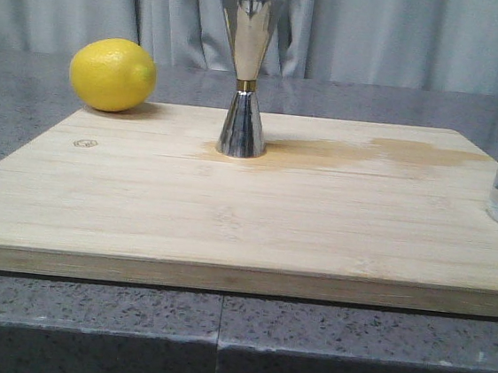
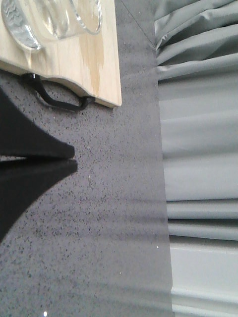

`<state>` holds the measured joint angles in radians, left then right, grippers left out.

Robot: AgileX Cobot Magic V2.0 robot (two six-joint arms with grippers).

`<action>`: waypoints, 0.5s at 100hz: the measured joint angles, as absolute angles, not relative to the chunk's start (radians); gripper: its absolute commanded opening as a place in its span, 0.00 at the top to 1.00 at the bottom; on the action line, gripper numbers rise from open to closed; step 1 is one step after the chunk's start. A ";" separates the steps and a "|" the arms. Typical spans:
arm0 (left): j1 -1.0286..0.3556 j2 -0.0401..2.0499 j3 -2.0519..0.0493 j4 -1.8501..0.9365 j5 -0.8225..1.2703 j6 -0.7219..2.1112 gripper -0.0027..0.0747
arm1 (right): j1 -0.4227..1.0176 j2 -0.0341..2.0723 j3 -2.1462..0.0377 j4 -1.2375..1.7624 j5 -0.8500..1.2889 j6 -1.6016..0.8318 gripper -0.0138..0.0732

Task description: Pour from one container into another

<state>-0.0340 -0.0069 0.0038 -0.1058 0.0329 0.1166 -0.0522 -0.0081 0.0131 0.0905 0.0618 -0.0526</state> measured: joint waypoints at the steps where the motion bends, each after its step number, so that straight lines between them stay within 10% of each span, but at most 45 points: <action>1: -0.034 -0.007 0.004 -0.106 0.033 0.117 0.99 | -0.052 -0.008 0.013 0.090 0.062 -0.053 0.91; 50: -0.034 -0.007 -0.007 -0.184 0.034 0.117 0.99 | -0.052 -0.008 -0.011 0.103 0.118 -0.053 0.91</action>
